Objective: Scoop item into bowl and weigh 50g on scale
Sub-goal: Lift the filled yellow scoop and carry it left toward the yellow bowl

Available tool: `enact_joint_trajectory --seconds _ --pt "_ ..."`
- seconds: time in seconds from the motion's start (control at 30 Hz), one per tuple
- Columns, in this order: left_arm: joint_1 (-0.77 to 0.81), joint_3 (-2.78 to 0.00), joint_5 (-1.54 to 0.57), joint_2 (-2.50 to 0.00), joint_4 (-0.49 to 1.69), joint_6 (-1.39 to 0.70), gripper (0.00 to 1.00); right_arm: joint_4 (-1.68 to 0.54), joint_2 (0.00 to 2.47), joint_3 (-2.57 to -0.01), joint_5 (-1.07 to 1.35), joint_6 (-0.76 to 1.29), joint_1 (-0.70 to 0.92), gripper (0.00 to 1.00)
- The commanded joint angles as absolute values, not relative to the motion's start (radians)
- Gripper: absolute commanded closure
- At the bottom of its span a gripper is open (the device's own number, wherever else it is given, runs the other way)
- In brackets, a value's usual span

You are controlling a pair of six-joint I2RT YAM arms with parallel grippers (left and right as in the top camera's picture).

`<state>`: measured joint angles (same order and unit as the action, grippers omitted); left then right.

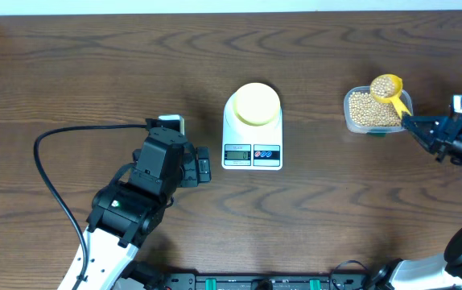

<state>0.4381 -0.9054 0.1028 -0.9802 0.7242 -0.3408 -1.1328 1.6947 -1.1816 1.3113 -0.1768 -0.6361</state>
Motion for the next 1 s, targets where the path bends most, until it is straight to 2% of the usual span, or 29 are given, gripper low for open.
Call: enact_joint_trajectory --seconds 0.0,0.37,0.67,0.97 --pt "0.432 -0.905 0.098 -0.982 0.72 -0.35 0.02 -1.131 1.691 -1.175 1.443 -0.211 -0.58 0.99" --pt "0.432 -0.905 0.098 -0.982 0.72 -0.35 0.02 -1.087 1.691 -1.175 1.515 -0.163 -0.401 0.99" --pt "0.432 -0.905 0.098 -0.982 0.72 -0.35 0.02 -0.914 1.691 -1.175 1.514 0.039 -0.293 0.99" --pt "0.432 -0.905 0.098 -0.982 0.721 -0.35 0.02 -0.583 1.691 -1.175 1.41 0.38 -0.138 0.99"
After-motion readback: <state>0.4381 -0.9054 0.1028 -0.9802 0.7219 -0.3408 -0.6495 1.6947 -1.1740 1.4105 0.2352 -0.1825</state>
